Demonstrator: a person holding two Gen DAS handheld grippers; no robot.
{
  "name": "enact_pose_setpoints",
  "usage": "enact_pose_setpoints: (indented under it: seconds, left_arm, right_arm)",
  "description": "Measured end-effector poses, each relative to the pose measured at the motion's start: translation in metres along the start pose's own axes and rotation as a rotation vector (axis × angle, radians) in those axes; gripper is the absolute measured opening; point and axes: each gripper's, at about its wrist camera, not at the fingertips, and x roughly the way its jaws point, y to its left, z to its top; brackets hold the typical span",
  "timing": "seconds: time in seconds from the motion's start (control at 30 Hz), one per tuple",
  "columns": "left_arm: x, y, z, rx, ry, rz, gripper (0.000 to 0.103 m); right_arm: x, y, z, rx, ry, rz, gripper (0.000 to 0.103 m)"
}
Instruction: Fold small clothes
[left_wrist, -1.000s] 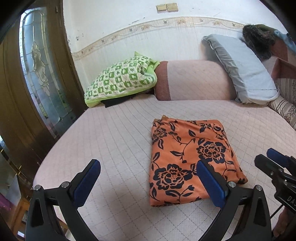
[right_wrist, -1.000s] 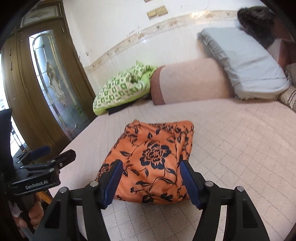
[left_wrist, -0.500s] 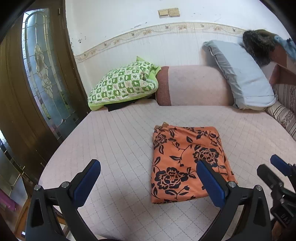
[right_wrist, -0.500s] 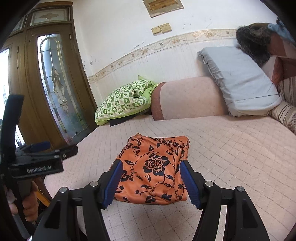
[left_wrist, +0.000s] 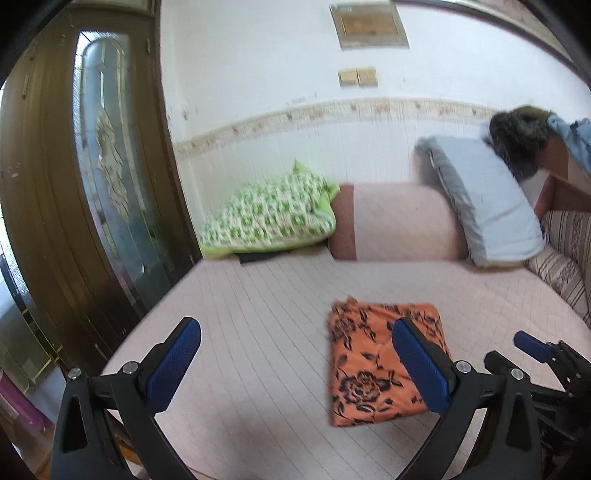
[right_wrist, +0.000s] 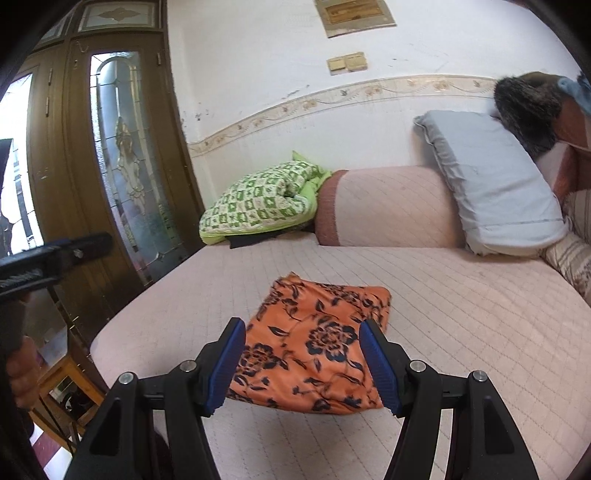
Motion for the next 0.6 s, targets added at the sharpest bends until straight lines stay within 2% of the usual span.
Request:
enact_pose_setpoints:
  seconds: [0.1,0.3,0.47,0.53,0.6]
  left_arm:
    - [-0.020,0.015,0.007,-0.008,-0.058,0.006,0.103]
    - [-0.051,0.035,0.016,-0.031,-0.157,-0.045,0.103]
    - [-0.068,0.041,0.017,-0.044,-0.226,-0.168,0.103]
    - [-0.067,0.040,0.018,-0.045,-0.224,-0.220,0.103]
    - [-0.057,0.039,0.018,-0.053,-0.211,-0.236,0.103]
  right_arm:
    - [-0.001,0.011,0.015,-0.007,-0.017,0.022,0.068]
    - [-0.009,0.039,0.033,-0.063,-0.057,0.046,0.068]
    - [-0.010,0.053,0.041,-0.088,-0.068,0.062,0.068]
    - [-0.009,0.054,0.043,-0.096,-0.073,0.063,0.068]
    - [-0.004,0.054,0.044,-0.099,-0.073,0.054,0.068]
